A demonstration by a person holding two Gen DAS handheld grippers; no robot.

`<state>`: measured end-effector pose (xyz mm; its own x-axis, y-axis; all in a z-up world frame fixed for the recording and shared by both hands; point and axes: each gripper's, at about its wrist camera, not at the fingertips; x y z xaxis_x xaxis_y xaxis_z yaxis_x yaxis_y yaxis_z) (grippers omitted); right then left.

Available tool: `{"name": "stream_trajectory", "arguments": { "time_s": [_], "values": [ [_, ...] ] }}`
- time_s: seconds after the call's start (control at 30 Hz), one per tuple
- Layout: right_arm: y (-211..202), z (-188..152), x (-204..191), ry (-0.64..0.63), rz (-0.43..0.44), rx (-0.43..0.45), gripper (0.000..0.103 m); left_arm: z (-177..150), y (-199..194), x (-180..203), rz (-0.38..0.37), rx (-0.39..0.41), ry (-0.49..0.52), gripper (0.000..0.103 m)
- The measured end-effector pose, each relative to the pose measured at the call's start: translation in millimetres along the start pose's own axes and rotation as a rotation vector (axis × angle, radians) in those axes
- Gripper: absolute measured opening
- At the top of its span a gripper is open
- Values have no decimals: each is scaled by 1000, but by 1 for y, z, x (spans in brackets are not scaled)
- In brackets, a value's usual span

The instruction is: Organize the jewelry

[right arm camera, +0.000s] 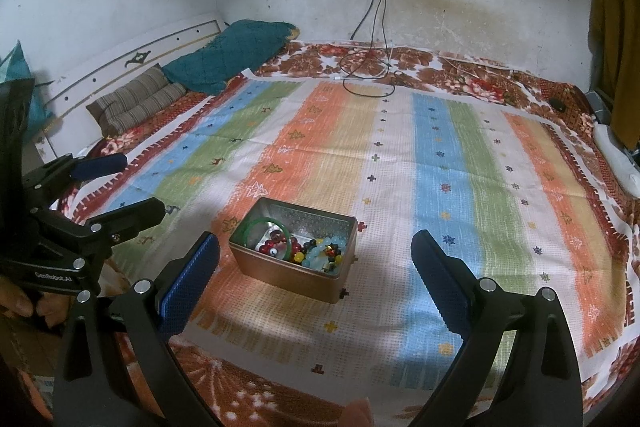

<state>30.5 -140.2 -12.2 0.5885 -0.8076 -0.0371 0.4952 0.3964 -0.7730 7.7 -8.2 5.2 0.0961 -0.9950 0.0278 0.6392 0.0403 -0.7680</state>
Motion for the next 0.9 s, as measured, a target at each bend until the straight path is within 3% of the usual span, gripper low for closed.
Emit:
{"name": "stream_trajectory", "arguments": {
  "time_s": [0.9],
  "values": [
    [1,0,-1,1,0,-2,97,2,-1,-1,-23,0,1,97]
  ]
}}
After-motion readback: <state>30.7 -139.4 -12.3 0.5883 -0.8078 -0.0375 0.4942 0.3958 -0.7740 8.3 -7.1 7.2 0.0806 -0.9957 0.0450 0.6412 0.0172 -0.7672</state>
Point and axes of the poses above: each gripper's, at about its wrist camera, not at the fingertips, and y roughly the way its jaws point, x to its right, z to its top, and after that the axes turned 12 degrees about -x, right-handed
